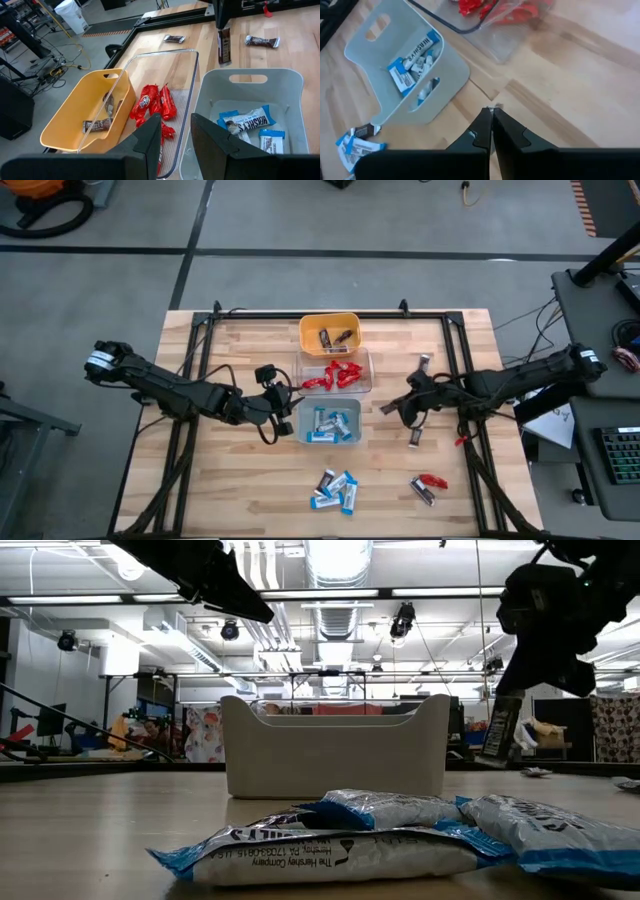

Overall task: Organize candy in baskets
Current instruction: Put the brown chocolate bar into the yellow bin

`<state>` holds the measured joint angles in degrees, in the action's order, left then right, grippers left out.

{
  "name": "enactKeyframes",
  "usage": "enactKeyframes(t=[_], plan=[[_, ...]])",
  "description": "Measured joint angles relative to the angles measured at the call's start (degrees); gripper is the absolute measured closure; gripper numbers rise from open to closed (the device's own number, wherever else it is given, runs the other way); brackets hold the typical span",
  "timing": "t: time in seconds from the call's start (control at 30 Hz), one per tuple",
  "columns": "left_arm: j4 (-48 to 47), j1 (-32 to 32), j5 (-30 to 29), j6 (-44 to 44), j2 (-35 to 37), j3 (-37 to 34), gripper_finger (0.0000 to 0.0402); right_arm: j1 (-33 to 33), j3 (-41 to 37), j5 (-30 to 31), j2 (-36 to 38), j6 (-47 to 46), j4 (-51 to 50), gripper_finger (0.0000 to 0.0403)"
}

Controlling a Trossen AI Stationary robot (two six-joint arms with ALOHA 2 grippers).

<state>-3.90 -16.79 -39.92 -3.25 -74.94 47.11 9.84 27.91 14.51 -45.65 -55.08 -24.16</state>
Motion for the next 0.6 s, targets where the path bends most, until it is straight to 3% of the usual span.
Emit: enactKeyframes(t=[0.6], plan=[[0.02, -0.01, 0.0, 0.17, 0.0, 0.0, 0.0311, 0.01, 8.5, 1.73, -3.19, 9.88, -2.61, 0.0395]])
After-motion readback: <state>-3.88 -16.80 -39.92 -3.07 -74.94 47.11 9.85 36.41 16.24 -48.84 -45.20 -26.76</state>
